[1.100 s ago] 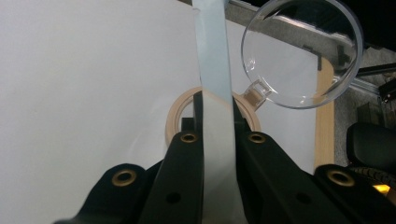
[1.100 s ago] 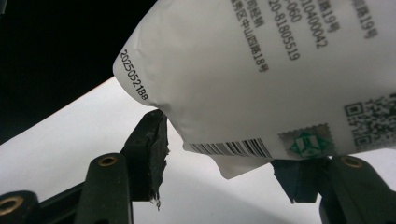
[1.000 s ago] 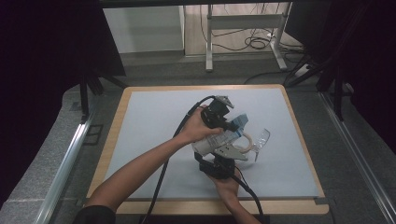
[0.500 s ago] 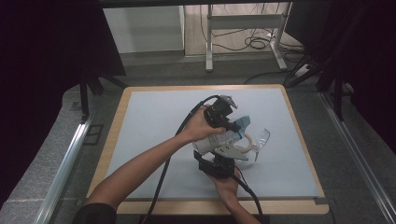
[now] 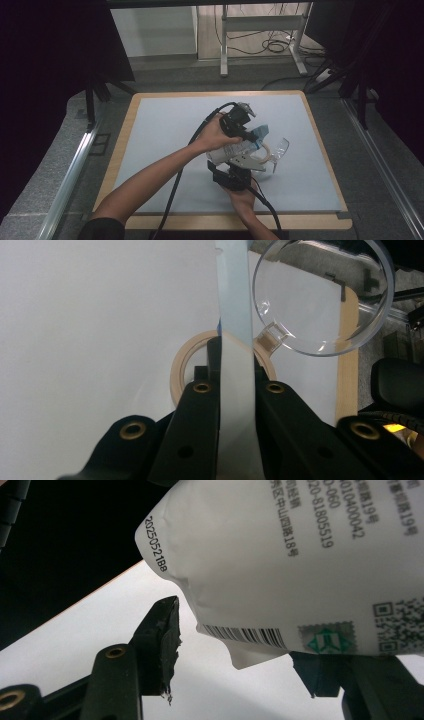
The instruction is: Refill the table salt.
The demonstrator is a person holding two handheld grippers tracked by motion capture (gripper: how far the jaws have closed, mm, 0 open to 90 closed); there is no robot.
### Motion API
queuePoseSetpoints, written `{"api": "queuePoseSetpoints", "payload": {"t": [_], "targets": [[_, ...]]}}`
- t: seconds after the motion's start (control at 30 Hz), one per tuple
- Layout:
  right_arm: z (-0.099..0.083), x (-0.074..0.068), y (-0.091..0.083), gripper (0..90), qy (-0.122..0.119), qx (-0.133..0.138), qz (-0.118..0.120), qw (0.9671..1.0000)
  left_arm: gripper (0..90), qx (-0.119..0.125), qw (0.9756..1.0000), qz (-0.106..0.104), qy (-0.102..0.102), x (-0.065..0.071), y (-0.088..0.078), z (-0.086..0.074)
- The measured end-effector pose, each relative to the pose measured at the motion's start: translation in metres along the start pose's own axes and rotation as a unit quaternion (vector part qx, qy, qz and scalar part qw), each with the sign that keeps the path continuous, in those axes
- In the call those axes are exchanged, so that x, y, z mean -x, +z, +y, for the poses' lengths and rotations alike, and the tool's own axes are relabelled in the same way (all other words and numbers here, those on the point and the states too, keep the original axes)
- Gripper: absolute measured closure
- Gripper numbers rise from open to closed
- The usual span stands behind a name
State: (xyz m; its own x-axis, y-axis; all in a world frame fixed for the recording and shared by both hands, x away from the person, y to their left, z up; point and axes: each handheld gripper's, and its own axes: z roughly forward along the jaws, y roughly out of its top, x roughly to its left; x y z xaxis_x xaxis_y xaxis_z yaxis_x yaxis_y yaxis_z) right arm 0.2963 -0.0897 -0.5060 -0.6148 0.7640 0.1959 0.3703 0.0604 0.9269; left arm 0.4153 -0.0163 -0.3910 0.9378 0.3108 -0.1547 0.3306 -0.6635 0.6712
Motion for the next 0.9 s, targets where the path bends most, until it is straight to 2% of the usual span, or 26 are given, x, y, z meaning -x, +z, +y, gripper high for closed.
{"api": "queuePoseSetpoints", "payload": {"t": [0.4,0.6,0.9], "targets": [[0.0,0.001,0.001,43.8,-0.002,0.0,-0.004,1.0,90.0,-0.002,1.0,-0.003,0.001,-0.001,-0.001,0.001],[0.004,0.002,0.0,44.0,0.008,0.009,-0.005,0.9999,90.0,-0.005,1.0,0.0,0.006,0.002,-0.002,0.006],[0.006,0.001,0.001,44.1,0.004,0.011,-0.012,0.9999,90.0,-0.011,0.9999,0.005,0.012,0.004,-0.002,0.01]]}}
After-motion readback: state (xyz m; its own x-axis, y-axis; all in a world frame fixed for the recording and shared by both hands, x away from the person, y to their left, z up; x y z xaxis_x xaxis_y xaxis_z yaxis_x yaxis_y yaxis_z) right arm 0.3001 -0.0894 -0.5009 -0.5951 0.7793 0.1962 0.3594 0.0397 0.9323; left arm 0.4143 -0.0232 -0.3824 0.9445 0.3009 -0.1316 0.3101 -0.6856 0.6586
